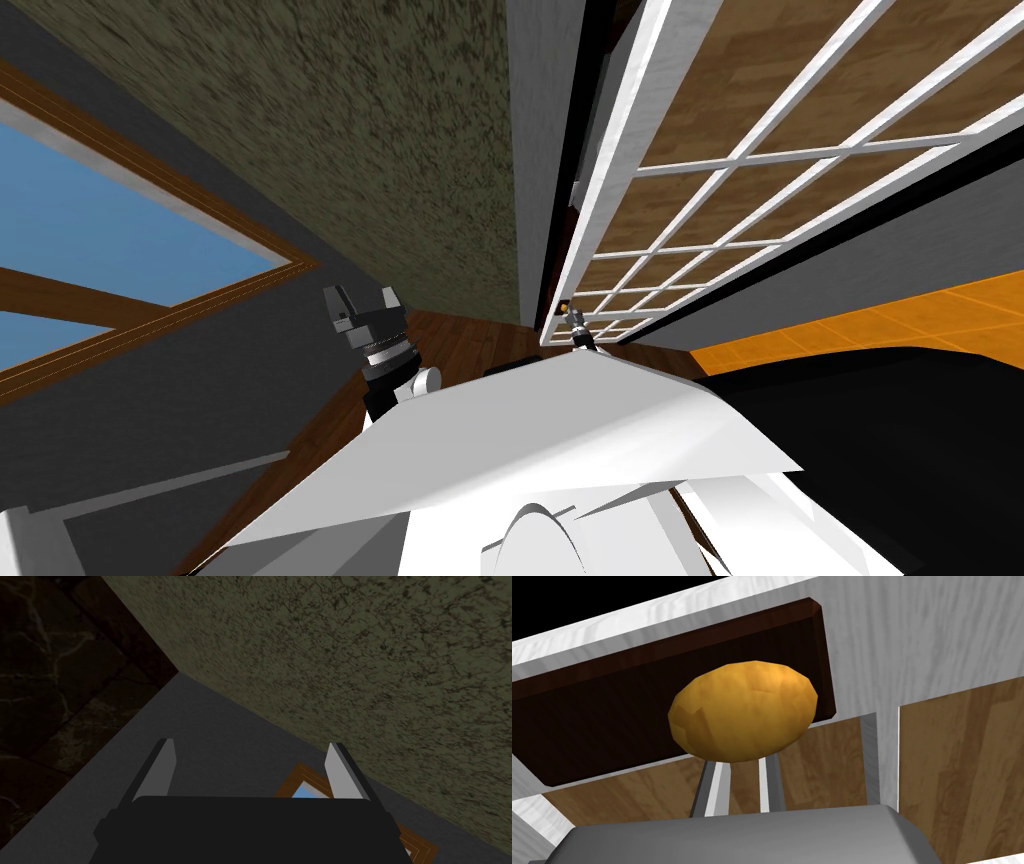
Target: Pull the door open
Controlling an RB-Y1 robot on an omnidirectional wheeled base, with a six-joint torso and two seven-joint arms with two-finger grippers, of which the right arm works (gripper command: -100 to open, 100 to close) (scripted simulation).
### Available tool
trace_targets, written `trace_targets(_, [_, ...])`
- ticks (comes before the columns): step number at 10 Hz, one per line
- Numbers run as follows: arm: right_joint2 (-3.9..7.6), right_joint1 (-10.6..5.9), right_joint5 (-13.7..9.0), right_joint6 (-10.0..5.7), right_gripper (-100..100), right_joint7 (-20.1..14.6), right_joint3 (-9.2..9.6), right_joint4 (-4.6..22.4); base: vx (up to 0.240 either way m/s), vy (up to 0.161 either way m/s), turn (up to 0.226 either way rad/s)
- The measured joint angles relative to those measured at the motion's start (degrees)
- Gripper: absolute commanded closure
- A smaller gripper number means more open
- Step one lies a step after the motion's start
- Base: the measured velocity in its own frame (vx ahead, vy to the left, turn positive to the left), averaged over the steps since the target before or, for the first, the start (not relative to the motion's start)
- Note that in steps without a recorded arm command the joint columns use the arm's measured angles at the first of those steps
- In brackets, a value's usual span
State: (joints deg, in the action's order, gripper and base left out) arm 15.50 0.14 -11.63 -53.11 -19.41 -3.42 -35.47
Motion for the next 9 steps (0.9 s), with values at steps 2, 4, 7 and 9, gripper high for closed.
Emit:
trace_targets(2, [-0.05,-1.32,-1.0,-0.54,100,-2.8,0.63,2.2,-0.039,-0.011,0.051])
trace_targets(4, [-0.15,-0.61,-2.0,0.38,100,-5.1,1.07,0.6,-0.038,-0.010,0.027])
trace_targets(7, [0.15,-0.30,-3.3,0.50,-100,-8.8,1.84,0.3,-0.037,-0.016,0.032])
trace_targets(9, [0.38,-0.17,-4.4,0.84,-100,-11.3,1.82,-0.4,-0.076,0.005,0.041])
